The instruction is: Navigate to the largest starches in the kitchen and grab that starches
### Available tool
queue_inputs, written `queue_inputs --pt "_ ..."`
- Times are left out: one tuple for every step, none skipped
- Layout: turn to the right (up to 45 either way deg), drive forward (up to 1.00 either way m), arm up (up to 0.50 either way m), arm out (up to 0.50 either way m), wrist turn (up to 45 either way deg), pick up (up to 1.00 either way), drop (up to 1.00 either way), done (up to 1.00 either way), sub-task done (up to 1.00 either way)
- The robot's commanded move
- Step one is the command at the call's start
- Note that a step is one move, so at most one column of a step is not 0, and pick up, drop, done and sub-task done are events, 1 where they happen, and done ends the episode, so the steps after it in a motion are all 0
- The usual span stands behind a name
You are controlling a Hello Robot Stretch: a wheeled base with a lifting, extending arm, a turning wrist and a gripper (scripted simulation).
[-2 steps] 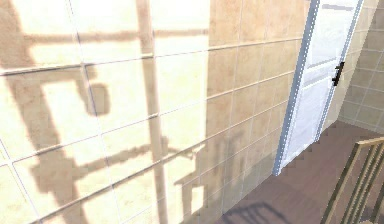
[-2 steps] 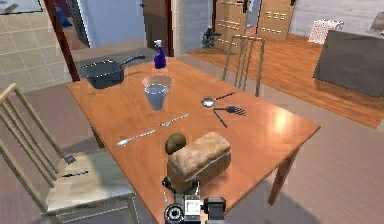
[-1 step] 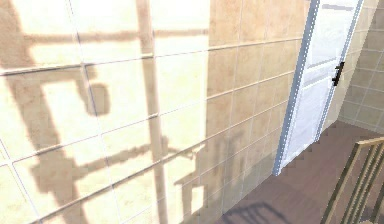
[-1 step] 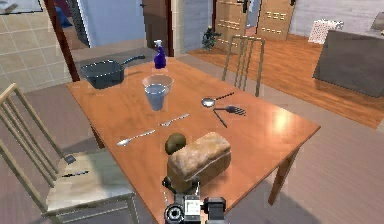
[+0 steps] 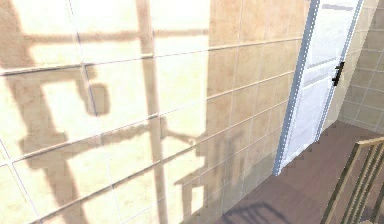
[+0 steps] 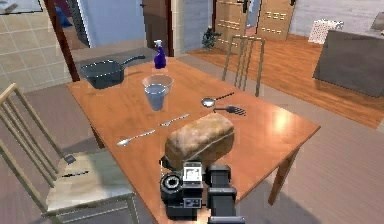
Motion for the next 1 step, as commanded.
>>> queue_inputs --pt "0.0 0.0 0.0 0.0 0.0 0.0 0.0 1.0 0.0"
